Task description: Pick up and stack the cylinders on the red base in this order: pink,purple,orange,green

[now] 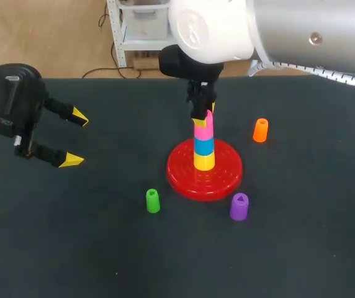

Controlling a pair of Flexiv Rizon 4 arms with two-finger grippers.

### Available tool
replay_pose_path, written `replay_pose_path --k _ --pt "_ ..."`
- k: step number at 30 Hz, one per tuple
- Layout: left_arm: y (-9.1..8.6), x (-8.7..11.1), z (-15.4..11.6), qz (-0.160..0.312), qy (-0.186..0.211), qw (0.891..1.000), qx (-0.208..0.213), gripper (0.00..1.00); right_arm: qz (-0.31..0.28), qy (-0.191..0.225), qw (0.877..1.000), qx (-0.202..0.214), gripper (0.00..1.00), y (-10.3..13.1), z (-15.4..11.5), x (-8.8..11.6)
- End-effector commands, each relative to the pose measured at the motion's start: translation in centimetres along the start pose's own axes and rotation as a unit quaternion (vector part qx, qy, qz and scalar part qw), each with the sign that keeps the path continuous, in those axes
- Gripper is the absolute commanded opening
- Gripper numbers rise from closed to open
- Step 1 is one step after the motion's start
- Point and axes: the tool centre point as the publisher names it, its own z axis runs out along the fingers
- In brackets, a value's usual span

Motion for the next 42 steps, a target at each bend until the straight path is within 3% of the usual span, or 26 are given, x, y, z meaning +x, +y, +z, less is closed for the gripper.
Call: replay_pose_path --k 1,2,9,14,24,31,41,42 --pt "0.1 0.1 0.1 0.001 -0.001 1.000 0.000 1.00 0.007 -0.013 1.000 0.018 0.47 0.6 0.1 0.7" --pt "0.1 0.1 0.1 0.001 -0.001 1.000 0.000 1.00 0.007 -0.013 1.000 0.018 1.00 0.7 0.0 0.7" --pt "0.1 0.1 0.1 0.001 -0.001 1.000 0.000 1.00 0.010 -0.014 1.000 0.018 1.00 1.2 -0.3 1.5" --pt "0.1 0.1 0.1 0.001 -0.001 1.000 0.000 1.00 0.029 -0.048 0.998 0.033 1.00 0.8 -1.5 2.2" --pt "0.1 0.1 0.1 0.001 -0.001 1.000 0.000 1.00 0.096 -0.083 0.990 0.059 1.00 -1.0 -3.8 6.8" --pt "0.1 0.1 0.1 0.001 -0.001 1.000 0.000 1.00 0.133 -0.089 0.986 0.051 1.00 -0.5 -1.1 9.1" --pt "0.1 0.1 0.1 0.001 -0.001 1.000 0.000 1.00 0.149 -0.084 0.985 0.029 1.00 1.6 3.8 10.2" --pt "0.1 0.1 0.1 0.001 -0.001 1.000 0.000 1.00 0.122 -0.067 0.988 0.062 1.00 1.9 4.2 10.2"
